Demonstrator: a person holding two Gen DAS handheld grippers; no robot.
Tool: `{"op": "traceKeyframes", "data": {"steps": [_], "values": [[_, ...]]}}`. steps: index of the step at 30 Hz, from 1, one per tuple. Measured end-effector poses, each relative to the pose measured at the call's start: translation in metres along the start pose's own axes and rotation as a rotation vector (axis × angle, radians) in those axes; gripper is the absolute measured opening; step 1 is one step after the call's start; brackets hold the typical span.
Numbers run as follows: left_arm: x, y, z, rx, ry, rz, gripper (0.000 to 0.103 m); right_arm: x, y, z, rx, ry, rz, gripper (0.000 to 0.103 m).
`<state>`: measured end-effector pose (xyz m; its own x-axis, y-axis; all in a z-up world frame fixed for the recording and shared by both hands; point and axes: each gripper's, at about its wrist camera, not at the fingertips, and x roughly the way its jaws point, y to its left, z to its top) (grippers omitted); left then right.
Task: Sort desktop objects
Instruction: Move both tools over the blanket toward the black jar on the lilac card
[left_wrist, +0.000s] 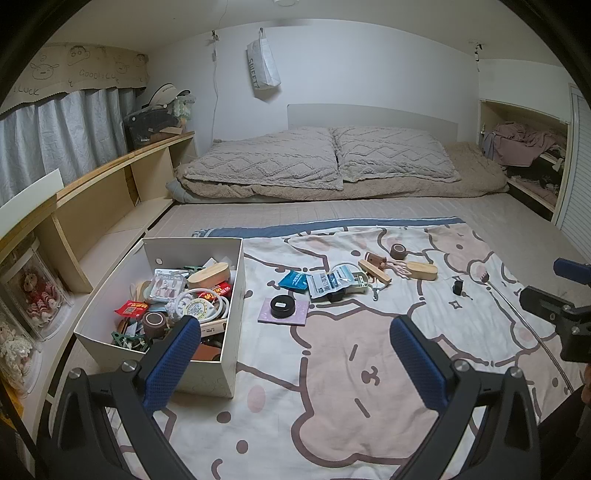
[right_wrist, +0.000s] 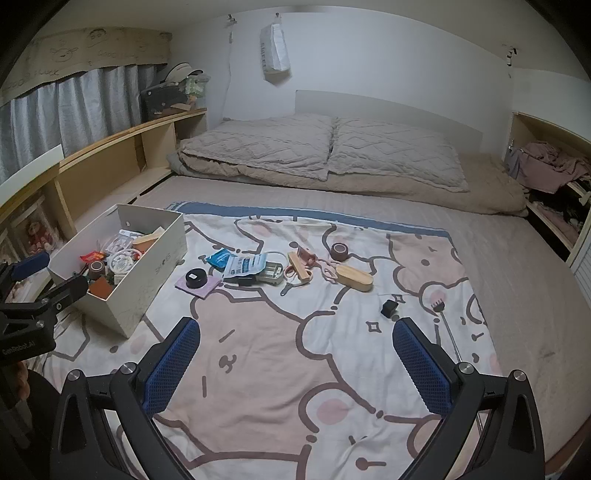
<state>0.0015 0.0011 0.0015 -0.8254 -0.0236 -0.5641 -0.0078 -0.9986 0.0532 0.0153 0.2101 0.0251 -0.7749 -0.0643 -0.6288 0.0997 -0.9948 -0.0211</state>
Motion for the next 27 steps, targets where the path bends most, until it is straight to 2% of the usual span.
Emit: {"op": "traceKeyframes", "data": {"steps": [13,18,27], "values": [[-0.014,-0.001,0.0,0.006,-0.005,0.007,0.103,-0.007,-0.001,-0.004,-0.028,-0.008,0.001,0.103],[-0.022,-0.005,0.002,0.025,0.016,-0.025,0.103,-0.015,-0.01,-0.002,-0.015,-0.017,0.024,0.103],[-0.038,-0.008,0.036,0.019,-0.018,-0.08,0.103,-0.028,-0.022,0.013,-0.047,-0.064,0.018,0.103]]}}
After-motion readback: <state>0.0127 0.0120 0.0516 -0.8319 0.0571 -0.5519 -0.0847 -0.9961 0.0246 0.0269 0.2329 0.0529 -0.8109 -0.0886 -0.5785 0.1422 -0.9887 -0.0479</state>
